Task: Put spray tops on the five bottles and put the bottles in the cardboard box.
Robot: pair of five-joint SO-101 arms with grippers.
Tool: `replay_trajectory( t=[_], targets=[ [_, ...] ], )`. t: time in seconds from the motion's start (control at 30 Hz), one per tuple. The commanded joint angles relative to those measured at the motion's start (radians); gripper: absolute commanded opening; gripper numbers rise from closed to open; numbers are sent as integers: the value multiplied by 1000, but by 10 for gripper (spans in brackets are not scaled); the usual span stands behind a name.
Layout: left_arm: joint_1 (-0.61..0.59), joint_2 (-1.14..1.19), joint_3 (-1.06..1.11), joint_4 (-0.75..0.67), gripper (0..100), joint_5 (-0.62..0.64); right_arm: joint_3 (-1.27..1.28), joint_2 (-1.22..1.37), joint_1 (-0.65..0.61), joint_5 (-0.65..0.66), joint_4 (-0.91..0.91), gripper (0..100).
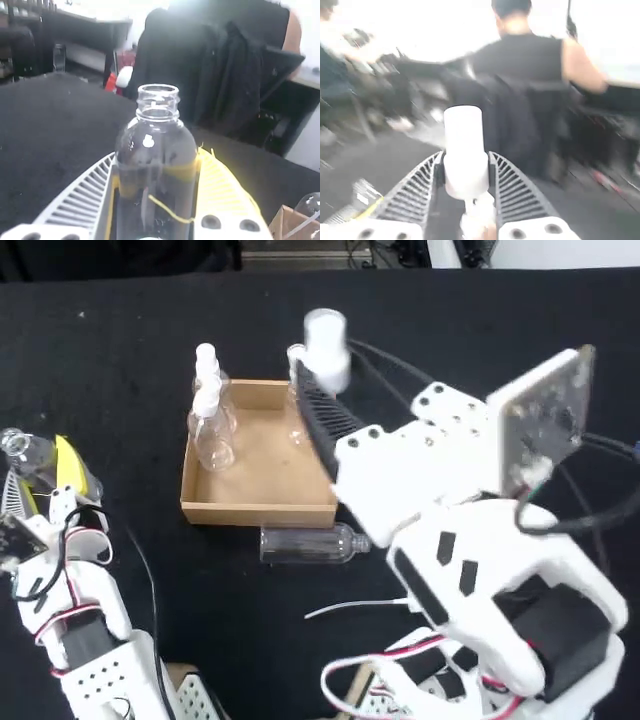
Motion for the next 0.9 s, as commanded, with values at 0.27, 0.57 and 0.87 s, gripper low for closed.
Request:
replay_trajectory(
  t=[0.27,0.57,0.87],
  targets=[
    [10,-32,1,-31,30,6,260,-16,-219,-9,-664,11],
    [10,-34,-33,-31,30,8,325,-25,-216,-8,-694,11],
    [223,-34,-122,-31,30,8,309,-25,-204,-8,-664,11]
  ],
)
